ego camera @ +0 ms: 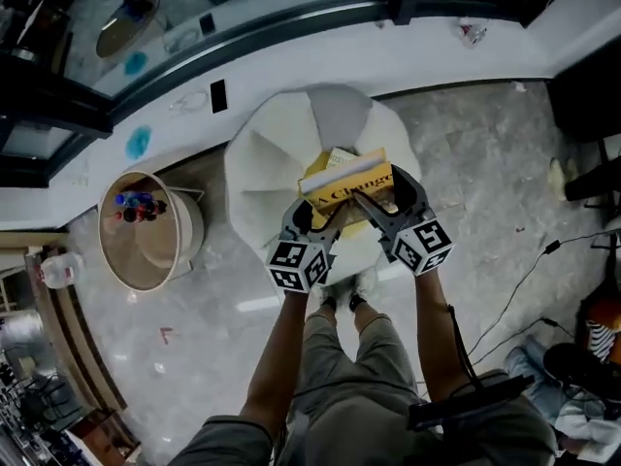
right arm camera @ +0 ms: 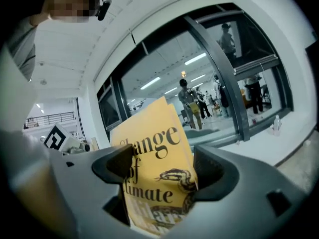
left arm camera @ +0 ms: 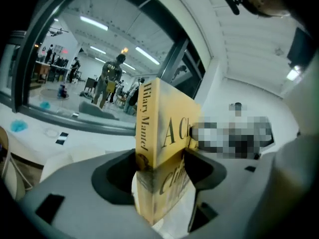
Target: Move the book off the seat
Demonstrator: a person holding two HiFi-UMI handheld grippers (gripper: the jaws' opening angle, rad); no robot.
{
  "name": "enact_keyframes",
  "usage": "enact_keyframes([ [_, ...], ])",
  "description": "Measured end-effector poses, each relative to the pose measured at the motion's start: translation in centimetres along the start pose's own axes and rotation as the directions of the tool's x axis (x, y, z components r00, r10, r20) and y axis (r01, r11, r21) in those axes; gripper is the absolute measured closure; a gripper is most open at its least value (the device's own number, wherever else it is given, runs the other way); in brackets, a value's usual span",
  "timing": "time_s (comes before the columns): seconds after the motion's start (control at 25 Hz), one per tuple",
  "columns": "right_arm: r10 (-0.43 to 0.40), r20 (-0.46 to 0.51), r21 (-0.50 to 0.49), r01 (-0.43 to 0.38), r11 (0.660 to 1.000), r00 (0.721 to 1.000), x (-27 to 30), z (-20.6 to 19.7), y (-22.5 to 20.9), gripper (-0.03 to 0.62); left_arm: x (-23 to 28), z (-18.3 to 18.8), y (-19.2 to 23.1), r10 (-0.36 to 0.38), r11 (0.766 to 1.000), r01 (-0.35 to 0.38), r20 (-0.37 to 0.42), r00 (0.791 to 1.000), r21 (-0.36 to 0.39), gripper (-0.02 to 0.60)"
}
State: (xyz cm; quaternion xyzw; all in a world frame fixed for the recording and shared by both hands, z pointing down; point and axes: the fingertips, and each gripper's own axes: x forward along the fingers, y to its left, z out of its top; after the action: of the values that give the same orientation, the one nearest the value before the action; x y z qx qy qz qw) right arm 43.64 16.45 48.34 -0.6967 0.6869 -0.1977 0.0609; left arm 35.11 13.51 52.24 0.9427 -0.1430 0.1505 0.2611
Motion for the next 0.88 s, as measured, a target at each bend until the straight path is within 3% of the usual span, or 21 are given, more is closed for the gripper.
enact_keyframes([
  [0.24, 0.033, 0.125, -0.072, -0.025, 0.997, 0.992, -2.7, 11.7, 9.5, 0.209, -9.7, 12.8, -4.7, -0.025, 0.996, 0.009, 0.173, 0.985, 0.092, 0.275],
  [0.36, 0.045, 0.207, -0.080, -0.029, 0.996, 0.977, -4.6, 16.8, 14.1, 0.209, -14.7, 17.9, -7.2, -0.026, 0.992, -0.007, 0.258, 0.966, 0.125, 0.275],
  [0.48, 0.095, 0.277, -0.145, -0.056, 0.988, 0.956, -5.3, 22.0, 18.3, 0.209, -18.9, 22.9, -8.9, -0.032, 0.982, -0.036, 0.355, 0.934, 0.184, 0.275],
  [0.64, 0.141, 0.308, -0.227, -0.071, 0.971, 0.941, -7.3, 24.7, 22.7, 0.209, -23.3, 25.1, -10.7, -0.063, 0.971, -0.040, 0.413, 0.909, 0.237, 0.275],
  [0.88, 0.129, 0.322, -0.227, -0.056, 0.972, 0.938, -8.6, 24.2, 24.7, 0.209, -25.9, 24.7, -11.4, -0.053, 0.973, -0.058, 0.464, 0.884, 0.222, 0.275],
])
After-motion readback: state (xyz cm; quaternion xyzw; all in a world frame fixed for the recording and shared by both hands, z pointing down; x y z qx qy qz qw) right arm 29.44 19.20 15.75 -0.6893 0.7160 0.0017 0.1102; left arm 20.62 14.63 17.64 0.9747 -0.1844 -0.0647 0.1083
